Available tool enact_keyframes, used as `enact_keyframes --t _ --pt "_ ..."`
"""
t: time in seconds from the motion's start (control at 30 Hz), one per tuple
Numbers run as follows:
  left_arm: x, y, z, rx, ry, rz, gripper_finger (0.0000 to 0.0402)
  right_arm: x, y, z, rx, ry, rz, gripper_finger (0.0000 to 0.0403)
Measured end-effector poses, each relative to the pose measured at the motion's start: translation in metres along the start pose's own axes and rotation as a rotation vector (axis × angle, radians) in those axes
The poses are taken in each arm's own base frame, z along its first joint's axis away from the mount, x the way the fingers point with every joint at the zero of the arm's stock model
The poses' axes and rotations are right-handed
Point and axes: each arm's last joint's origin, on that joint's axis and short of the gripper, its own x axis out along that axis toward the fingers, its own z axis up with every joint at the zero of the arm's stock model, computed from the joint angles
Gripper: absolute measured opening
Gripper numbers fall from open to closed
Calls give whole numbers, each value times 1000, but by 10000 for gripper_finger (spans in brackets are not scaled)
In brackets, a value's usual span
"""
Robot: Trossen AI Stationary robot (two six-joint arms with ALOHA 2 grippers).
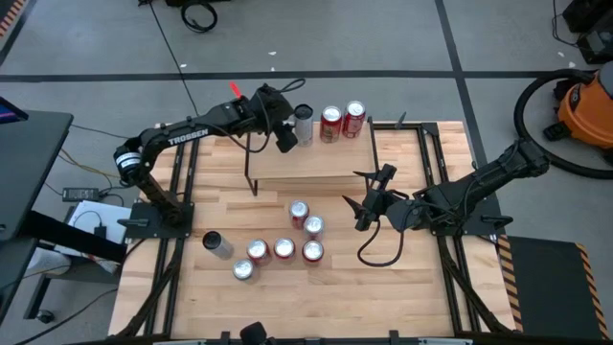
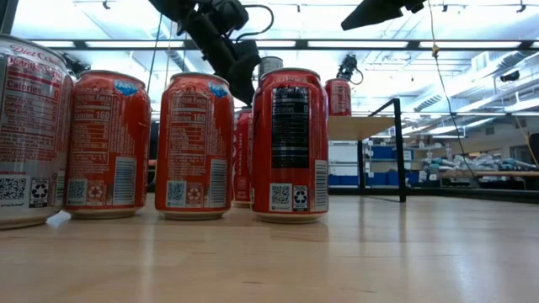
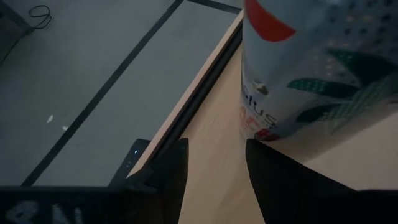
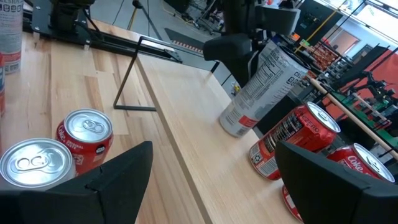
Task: Place canned beverage on shelf
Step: Put the black soda can on the shelf aligned with the other black soda can
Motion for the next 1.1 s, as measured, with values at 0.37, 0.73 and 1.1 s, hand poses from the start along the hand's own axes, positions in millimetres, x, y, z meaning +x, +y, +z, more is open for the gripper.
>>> enact_keyframes --t 0.37,0.73,1.1 --pt "-12 2 2 18 -14 21 172 0 0 0 -3 2 0 347" --pt "-78 -41 -2 150 -11 -107 172 0 1 -1 -12 6 35 347" --pt "-96 -86 -25 275 158 -230 172 6 2 -1 112 2 247 347"
